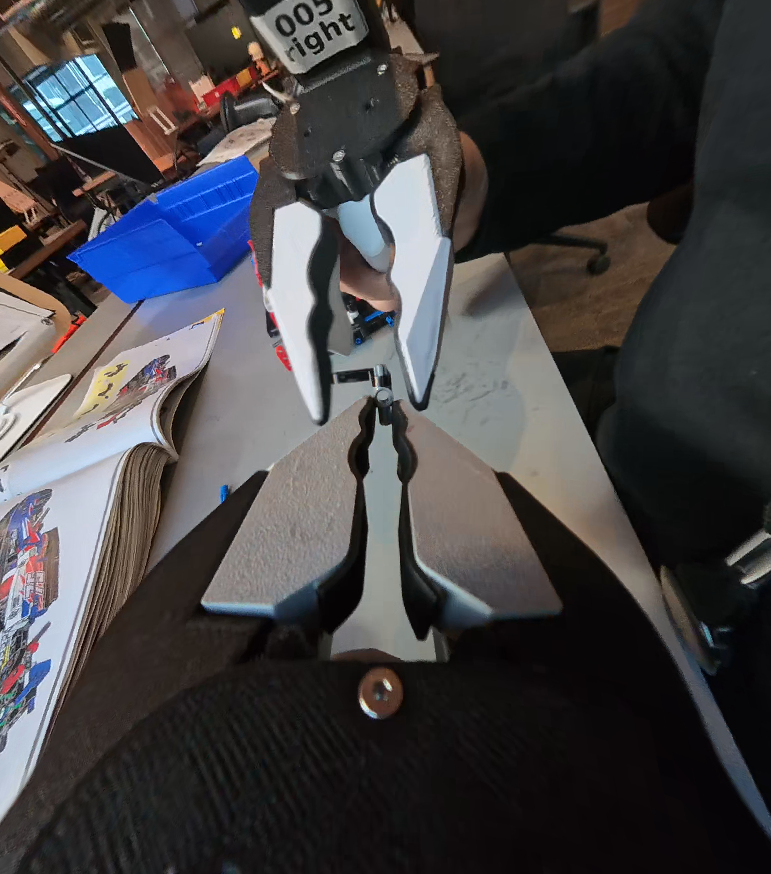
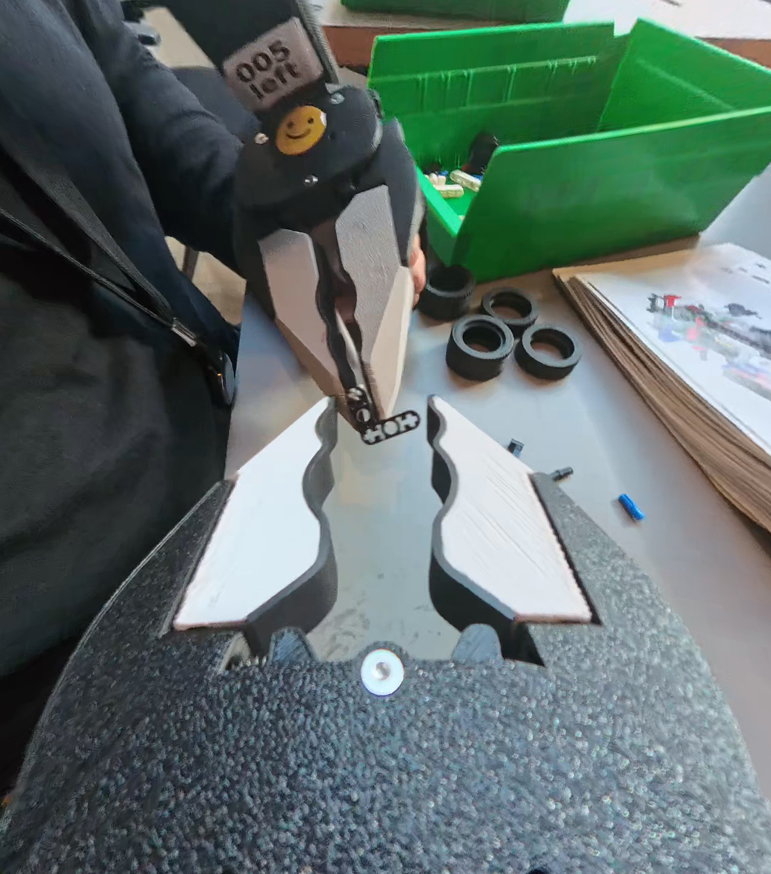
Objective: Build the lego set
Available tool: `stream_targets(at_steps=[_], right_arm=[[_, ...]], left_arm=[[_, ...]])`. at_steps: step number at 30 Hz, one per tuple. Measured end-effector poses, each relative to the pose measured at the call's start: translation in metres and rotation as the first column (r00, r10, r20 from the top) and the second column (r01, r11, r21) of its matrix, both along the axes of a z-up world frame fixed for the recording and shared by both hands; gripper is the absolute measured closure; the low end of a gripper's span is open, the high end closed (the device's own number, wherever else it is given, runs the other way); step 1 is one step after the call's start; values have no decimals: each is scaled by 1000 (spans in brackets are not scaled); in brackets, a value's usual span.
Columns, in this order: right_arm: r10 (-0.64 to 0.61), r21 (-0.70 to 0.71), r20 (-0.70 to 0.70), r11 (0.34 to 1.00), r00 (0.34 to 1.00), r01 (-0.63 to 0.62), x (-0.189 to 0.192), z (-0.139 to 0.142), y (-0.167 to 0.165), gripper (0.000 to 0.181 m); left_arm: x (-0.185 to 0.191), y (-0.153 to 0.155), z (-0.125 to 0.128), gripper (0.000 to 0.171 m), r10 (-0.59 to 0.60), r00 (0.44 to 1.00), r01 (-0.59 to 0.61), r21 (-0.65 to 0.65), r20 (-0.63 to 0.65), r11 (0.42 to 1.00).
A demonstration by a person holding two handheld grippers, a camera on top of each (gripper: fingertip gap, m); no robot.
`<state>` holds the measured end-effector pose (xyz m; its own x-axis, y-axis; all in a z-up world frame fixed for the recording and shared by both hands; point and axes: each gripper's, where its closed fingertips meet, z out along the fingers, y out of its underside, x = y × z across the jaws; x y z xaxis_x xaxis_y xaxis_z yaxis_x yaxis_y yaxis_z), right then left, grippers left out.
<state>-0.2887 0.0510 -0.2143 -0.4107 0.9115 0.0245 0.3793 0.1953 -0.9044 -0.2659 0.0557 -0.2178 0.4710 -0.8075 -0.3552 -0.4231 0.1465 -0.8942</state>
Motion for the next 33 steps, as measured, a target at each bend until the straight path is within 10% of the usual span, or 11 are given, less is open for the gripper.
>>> stream_targets(at_steps=[12, 19, 26, 33], right_arm=[[-100, 205, -49, 973, 994, 108, -6, 8, 14, 156], [-191, 420, -75, 884, 979, 205, -9, 2, 29, 156], [-147, 736, -139, 646, 979, 201, -24, -10, 36, 156], [-121, 726, -179, 654, 976, 214, -39, -14, 37, 156]], left_arm=[[-14, 13, 3, 167, 100, 995, -100, -7, 25, 995], [-23, 26, -4, 162, 202, 979, -202, -6, -27, 979], [-41, 32, -20, 171, 286, 943, -294, -22, -172, 956], [-51, 20, -25, 171, 318, 927, -330, -29, -198, 944]])
